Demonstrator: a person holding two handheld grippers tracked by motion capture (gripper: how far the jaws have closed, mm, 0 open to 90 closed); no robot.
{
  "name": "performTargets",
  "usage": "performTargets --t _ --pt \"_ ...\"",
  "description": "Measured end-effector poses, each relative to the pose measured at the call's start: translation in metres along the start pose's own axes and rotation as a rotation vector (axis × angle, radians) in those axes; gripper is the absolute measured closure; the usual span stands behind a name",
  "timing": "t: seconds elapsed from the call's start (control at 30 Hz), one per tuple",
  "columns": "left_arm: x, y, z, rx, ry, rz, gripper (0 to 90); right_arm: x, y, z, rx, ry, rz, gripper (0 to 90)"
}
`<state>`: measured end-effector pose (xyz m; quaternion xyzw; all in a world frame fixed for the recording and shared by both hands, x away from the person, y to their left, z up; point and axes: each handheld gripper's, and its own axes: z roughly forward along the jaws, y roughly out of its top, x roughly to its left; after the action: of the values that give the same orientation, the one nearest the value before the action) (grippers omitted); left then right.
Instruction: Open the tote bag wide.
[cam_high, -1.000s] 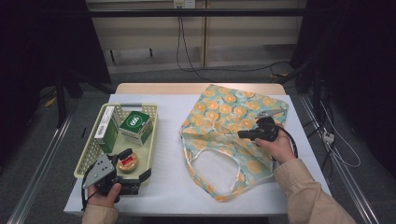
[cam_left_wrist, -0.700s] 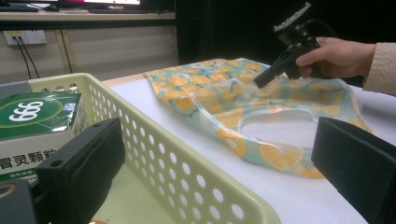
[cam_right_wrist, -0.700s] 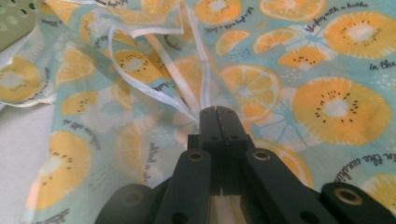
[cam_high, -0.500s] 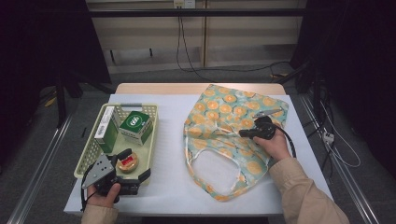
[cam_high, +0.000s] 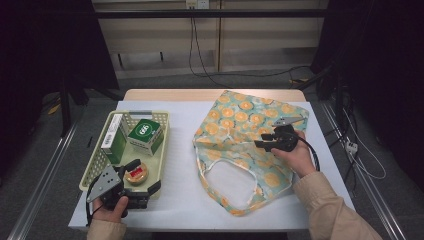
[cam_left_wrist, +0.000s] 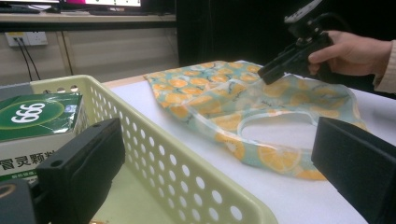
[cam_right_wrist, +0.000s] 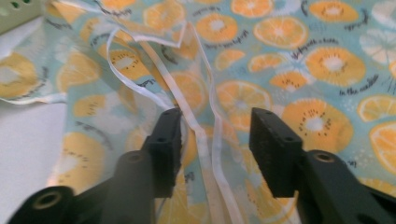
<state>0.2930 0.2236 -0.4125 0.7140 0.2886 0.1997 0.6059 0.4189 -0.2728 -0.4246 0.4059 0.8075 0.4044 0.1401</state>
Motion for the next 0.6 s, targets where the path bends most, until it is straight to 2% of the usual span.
performTargets --t 0.07,0.17,0.33,0.4,0.53,0.57,0.6 --pt "0.000 0.000 0.000 -0.001 0.000 0.000 2.5 0.006 0.003 -0.005 -0.015 0.033 -0.002 43.7" --pt "0.000 0.000 0.000 0.002 0.000 -0.003 2.5 0.015 0.007 -0.011 -0.015 0.044 -0.011 39.7" --pt "-0.001 0.000 0.001 0.001 0.000 0.000 2.5 0.034 0.013 -0.016 -0.031 0.091 -0.058 40.0" --pt "-0.001 0.000 0.001 0.002 -0.002 -0.001 2.5 0.043 0.015 -0.016 -0.030 0.119 -0.097 45.6" --pt "-0.001 -0.001 0.001 0.007 -0.002 0.002 2.5 0.061 0.017 -0.014 -0.025 0.169 -0.137 58.4" --pt "-0.001 -0.001 0.001 0.006 -0.002 0.003 2.5 0.064 0.016 -0.013 -0.026 0.177 -0.135 61.7" --pt "-0.001 -0.001 0.001 0.007 -0.001 0.003 2.5 0.067 0.016 -0.011 -0.024 0.190 -0.130 69.2"
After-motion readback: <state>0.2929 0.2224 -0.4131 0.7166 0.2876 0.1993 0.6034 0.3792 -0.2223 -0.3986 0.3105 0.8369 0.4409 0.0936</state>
